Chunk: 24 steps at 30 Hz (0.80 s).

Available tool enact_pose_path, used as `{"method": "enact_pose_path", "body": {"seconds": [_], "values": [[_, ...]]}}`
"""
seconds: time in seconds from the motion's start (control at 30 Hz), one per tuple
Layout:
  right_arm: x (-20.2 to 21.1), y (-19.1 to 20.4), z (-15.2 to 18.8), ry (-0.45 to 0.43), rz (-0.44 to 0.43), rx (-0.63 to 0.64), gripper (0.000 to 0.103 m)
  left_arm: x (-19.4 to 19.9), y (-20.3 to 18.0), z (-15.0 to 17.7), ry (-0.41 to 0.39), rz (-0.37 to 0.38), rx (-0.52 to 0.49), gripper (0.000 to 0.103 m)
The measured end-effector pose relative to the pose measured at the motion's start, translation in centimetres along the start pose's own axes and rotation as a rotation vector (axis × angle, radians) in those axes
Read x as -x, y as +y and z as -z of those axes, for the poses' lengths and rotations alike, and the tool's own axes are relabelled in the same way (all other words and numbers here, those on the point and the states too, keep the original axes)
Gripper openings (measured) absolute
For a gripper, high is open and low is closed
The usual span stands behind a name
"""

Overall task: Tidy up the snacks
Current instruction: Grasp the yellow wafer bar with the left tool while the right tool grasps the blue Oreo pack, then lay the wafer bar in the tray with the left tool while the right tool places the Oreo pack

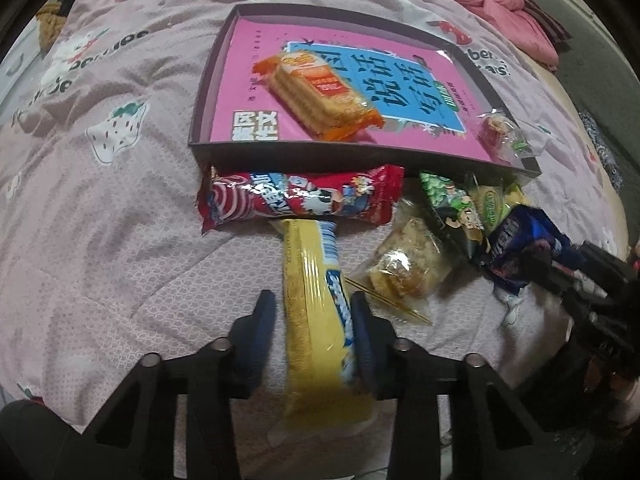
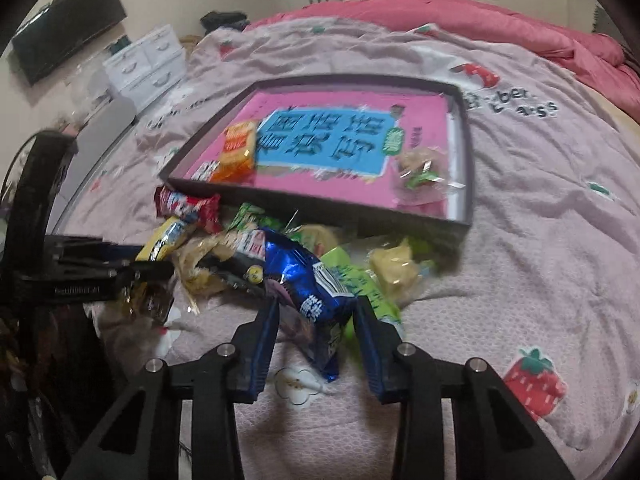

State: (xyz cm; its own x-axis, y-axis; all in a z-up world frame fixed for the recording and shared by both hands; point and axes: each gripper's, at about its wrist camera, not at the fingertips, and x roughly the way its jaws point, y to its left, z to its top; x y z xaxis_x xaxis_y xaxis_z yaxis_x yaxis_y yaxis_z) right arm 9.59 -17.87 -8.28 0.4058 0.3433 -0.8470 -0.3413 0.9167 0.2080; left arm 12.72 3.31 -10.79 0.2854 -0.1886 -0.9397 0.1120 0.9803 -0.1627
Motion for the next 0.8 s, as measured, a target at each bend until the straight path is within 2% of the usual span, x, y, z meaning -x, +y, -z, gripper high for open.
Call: {"method": "enact_pose_path", "body": {"seconds": [0.17,0.37,0.53,0.67,0.8], "values": [[-2.1,1.8,-0.1,0.045,0.008,0.109,0.039,-0.3,0.1,-0.1,0.006,0.005,0.001,0.035],[-2.8,2.5,-0.1,0.058,0.001,0.152,0.035,-0.8,-0.3,-0.2,0.021,-0.002,-0.012,0.027],[-2.0,1.7,-0.2,0.033,-0.049,0.095,0.027,-1.0,-0.4,-0.3,0.018,-0.001,-0.007,0.017],[-0.7,0.6,-0.4,-0.004,-0.094,0.027,0.026,-0.5,0.1,-0.1,0.014,0.032,0.016,0.016],[0.8,0.1,-0.5,-0.047,-0.112,-0.008,0.026,1.2,0.0,0.0,-0.023,0.052,0.021,0.016]]}}
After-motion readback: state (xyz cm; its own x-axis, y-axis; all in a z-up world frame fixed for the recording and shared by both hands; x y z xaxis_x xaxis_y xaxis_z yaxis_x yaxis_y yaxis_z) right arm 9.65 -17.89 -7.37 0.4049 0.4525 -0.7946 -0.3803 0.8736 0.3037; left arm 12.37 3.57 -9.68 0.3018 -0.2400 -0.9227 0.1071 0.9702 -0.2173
